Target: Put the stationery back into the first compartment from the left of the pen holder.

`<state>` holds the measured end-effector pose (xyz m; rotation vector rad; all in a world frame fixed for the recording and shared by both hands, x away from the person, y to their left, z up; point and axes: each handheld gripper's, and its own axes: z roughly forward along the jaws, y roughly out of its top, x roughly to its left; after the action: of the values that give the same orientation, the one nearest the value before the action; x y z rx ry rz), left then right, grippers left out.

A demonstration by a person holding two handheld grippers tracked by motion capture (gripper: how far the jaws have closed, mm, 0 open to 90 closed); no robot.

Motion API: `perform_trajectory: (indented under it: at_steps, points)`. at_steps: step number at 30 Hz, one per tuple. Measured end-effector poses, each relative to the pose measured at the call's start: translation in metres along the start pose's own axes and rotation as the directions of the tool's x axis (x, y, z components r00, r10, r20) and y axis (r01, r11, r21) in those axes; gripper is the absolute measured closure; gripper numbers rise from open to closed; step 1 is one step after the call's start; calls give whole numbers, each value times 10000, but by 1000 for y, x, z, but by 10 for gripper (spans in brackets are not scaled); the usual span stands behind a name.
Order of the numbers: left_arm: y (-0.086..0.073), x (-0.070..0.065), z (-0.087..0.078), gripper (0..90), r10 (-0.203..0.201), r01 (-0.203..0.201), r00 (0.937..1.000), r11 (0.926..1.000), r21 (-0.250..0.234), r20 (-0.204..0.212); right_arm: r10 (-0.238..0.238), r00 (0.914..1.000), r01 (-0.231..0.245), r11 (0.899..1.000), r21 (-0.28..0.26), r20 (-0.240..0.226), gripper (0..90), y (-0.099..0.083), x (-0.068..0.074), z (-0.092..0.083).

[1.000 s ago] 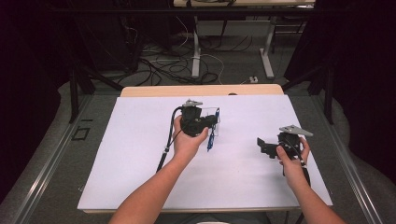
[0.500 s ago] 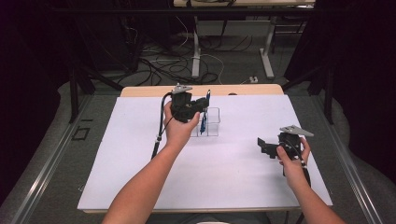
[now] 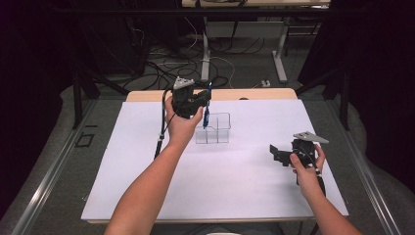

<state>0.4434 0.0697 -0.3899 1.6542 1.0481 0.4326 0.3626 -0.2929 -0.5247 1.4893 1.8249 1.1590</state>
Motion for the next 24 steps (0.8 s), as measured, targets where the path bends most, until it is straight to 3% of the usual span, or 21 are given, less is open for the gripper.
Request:
perform_trajectory:
  at_steps: [24]
  points:
    - [0,28,24,798,-150,167,9953,9997,176,-959,-50,10000,50,10000,17,-50,0,-1,2,2]
